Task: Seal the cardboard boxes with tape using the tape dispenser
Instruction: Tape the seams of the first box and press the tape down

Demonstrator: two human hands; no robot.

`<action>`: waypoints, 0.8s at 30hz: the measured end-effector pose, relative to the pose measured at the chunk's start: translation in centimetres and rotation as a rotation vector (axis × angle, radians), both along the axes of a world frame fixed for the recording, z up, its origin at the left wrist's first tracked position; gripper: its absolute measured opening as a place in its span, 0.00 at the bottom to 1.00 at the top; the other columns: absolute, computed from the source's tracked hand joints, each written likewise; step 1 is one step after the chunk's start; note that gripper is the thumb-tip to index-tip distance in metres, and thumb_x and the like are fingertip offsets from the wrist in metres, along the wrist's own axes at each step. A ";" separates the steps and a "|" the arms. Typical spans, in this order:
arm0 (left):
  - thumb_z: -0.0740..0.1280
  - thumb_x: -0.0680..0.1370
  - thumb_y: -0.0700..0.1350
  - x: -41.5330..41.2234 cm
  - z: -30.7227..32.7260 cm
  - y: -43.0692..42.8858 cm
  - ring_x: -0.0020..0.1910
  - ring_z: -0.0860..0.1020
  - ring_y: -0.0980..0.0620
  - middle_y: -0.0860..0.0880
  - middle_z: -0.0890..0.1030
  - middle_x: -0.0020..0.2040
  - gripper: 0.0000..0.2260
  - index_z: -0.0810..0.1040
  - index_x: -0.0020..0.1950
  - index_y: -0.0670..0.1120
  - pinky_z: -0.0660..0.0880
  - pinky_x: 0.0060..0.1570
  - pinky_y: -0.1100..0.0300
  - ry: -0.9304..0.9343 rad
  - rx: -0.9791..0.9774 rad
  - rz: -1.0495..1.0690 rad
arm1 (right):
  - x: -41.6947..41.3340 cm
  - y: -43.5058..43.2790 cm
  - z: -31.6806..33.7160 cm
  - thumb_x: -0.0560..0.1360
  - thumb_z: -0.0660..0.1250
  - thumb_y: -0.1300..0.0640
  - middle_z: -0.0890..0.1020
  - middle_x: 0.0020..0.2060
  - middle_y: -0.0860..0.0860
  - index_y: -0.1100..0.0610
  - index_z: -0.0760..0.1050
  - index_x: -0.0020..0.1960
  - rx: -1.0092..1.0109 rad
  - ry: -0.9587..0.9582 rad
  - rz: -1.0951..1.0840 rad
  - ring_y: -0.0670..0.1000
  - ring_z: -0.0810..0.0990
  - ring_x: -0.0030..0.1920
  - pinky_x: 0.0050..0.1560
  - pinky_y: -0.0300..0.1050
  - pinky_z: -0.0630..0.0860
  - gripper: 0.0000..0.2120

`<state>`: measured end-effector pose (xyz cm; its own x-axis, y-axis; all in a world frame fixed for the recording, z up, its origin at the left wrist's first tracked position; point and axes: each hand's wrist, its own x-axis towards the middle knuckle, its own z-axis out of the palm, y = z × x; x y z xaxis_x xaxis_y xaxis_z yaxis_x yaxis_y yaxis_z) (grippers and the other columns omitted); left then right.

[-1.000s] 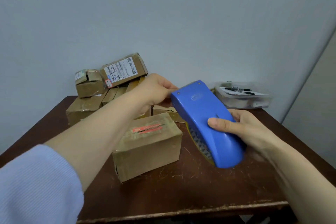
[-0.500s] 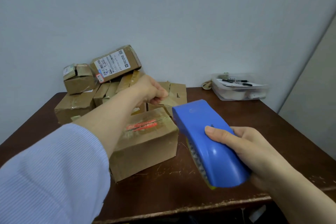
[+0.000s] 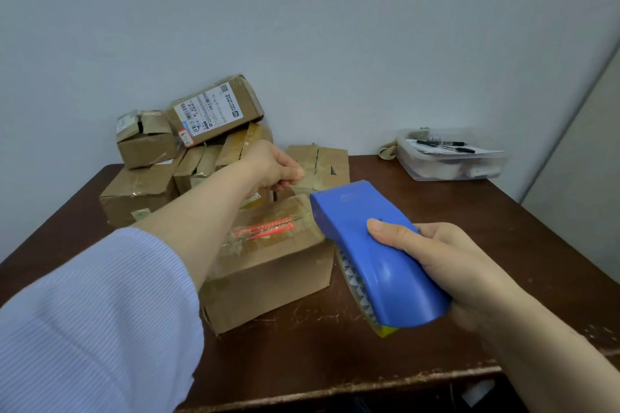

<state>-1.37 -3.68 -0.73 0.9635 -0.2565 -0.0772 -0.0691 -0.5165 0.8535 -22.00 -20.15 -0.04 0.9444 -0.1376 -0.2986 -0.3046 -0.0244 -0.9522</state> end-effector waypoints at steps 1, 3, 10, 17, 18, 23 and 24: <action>0.72 0.73 0.37 0.0 -0.1 0.0 0.29 0.73 0.55 0.47 0.79 0.32 0.01 0.82 0.43 0.40 0.74 0.27 0.68 -0.006 0.011 -0.002 | 0.0 0.1 0.0 0.63 0.72 0.47 0.84 0.33 0.57 0.63 0.80 0.40 0.000 0.002 0.001 0.52 0.82 0.29 0.28 0.40 0.77 0.18; 0.72 0.74 0.38 0.1 -0.3 0.0 0.29 0.73 0.55 0.48 0.80 0.33 0.01 0.82 0.42 0.41 0.74 0.27 0.69 -0.013 0.031 -0.006 | 0.1 0.1 -0.1 0.63 0.72 0.47 0.84 0.33 0.57 0.62 0.80 0.40 0.001 0.006 0.004 0.52 0.82 0.29 0.28 0.39 0.76 0.18; 0.72 0.74 0.39 0.5 -1.1 -0.2 0.33 0.75 0.53 0.48 0.81 0.35 0.00 0.82 0.44 0.43 0.78 0.42 0.57 -0.026 0.104 -0.002 | 0.6 0.2 -0.4 0.67 0.72 0.48 0.85 0.34 0.57 0.62 0.80 0.41 0.003 0.020 0.014 0.52 0.83 0.30 0.30 0.40 0.77 0.16; 0.72 0.74 0.41 0.7 -2.1 -0.4 0.40 0.77 0.52 0.48 0.82 0.41 0.04 0.83 0.46 0.43 0.77 0.53 0.54 -0.040 0.178 0.007 | 0.8 0.3 -0.9 0.65 0.72 0.47 0.85 0.35 0.57 0.62 0.81 0.42 0.028 0.018 0.017 0.52 0.83 0.31 0.30 0.40 0.77 0.17; 0.72 0.74 0.42 0.7 -2.2 -0.4 0.44 0.77 0.51 0.47 0.83 0.45 0.05 0.83 0.47 0.43 0.76 0.56 0.53 -0.038 0.193 0.013 | 0.9 0.3 -1.0 0.65 0.72 0.47 0.85 0.35 0.56 0.62 0.81 0.43 0.030 0.016 0.016 0.52 0.83 0.31 0.30 0.40 0.77 0.17; 0.70 0.75 0.46 0.4 -2.5 -0.7 0.60 0.75 0.46 0.45 0.79 0.60 0.14 0.80 0.60 0.44 0.69 0.65 0.51 -0.019 0.290 0.022 | 0.9 0.3 -1.3 0.67 0.72 0.48 0.85 0.35 0.56 0.61 0.81 0.42 0.034 -0.001 0.009 0.51 0.83 0.31 0.31 0.41 0.77 0.15; 0.70 0.76 0.47 0.4 -2.5 -0.8 0.65 0.72 0.45 0.44 0.75 0.66 0.18 0.76 0.65 0.45 0.66 0.68 0.51 -0.021 0.305 0.011 | 0.9 0.4 -1.4 0.68 0.72 0.49 0.85 0.35 0.55 0.61 0.81 0.42 0.036 -0.005 0.010 0.51 0.83 0.31 0.30 0.40 0.77 0.15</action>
<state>-0.95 -4.45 -3.18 0.9683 -0.2139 -0.1292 -0.0777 -0.7492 0.6577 -21.14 -19.79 -1.44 0.9471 -0.1176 -0.2987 -0.3000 0.0073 -0.9539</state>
